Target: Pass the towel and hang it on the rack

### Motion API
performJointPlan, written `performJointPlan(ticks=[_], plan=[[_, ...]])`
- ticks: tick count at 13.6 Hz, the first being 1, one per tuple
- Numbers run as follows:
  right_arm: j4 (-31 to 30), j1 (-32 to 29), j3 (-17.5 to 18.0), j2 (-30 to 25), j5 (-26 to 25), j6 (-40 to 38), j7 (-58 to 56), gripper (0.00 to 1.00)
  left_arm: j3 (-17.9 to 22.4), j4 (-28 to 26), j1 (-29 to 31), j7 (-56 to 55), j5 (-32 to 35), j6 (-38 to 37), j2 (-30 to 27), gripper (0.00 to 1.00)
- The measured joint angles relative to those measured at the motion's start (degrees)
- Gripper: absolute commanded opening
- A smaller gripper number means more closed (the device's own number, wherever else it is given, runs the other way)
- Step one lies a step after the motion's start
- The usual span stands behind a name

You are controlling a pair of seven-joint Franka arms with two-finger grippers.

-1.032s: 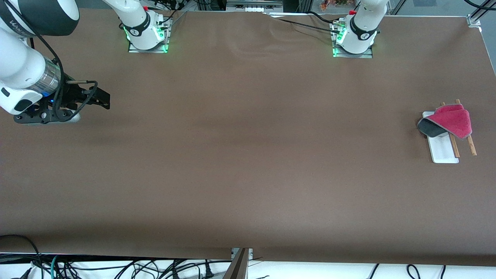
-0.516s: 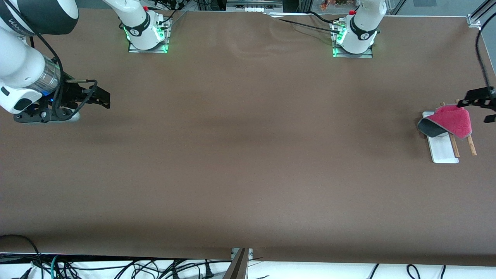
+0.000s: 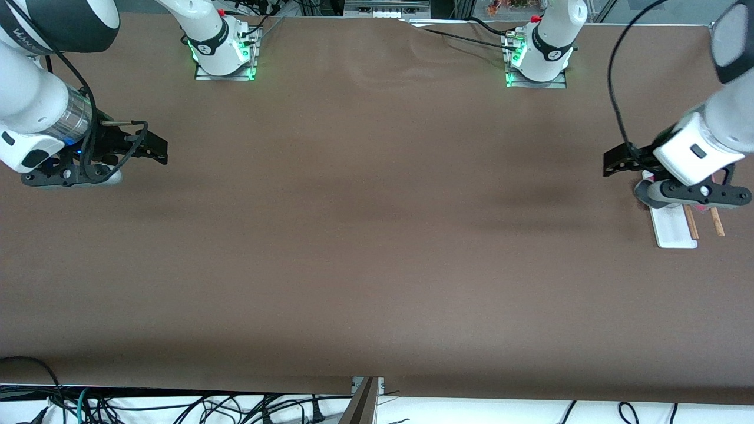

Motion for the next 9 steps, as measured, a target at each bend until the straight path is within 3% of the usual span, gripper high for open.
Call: performJointPlan(ticks=[4,9], plan=[[0.0,0.0,0.0,0.0,0.0,-0.01,-0.63,1.0,5.13,-12.38,-1.82,0.43,0.0,8.08,-8.68,1.0],[0.0,-0.01,-0.09,-0.02,0.0,0.03,-3.37,1.0,5.49,-14.62,-1.82,0.83,0.0,9.07,-9.83,1.0]])
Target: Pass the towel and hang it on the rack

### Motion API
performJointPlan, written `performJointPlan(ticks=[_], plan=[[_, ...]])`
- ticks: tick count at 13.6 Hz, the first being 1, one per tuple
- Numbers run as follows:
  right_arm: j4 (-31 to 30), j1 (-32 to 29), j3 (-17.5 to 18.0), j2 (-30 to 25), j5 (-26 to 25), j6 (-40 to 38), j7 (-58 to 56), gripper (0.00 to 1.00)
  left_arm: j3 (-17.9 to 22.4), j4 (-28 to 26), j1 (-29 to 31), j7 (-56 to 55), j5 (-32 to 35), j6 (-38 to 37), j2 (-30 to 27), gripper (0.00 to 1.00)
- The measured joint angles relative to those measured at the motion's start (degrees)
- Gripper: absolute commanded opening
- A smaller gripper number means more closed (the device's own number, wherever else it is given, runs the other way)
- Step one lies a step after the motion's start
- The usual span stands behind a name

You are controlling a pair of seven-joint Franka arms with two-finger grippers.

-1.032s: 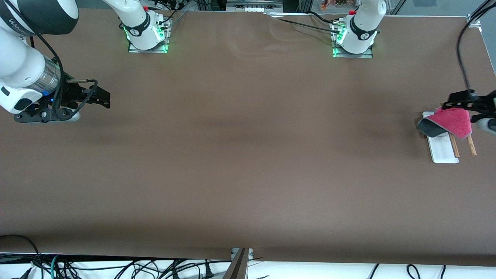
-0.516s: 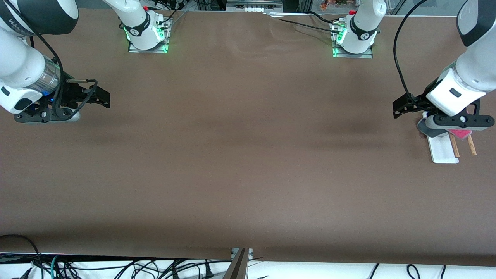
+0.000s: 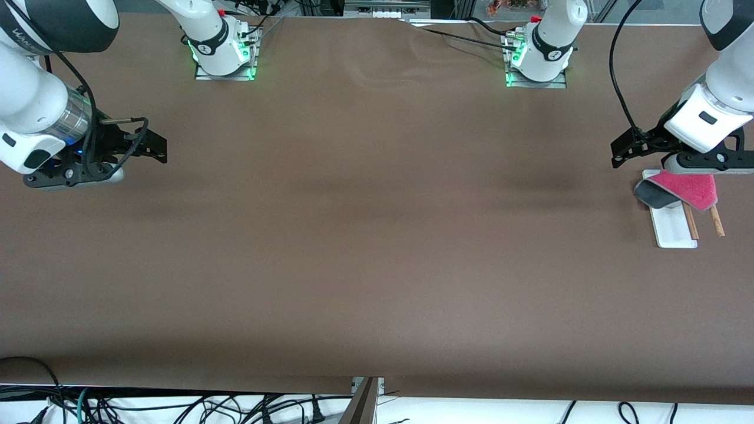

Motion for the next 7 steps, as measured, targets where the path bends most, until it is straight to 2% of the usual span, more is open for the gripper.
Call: performJointPlan(ticks=[7], plan=[[0.0,0.0,0.0,0.0,0.0,0.0,-0.09,1.0,-0.04,5.77,-0.74,1.17,0.0,-4.05,3.22,1.0]])
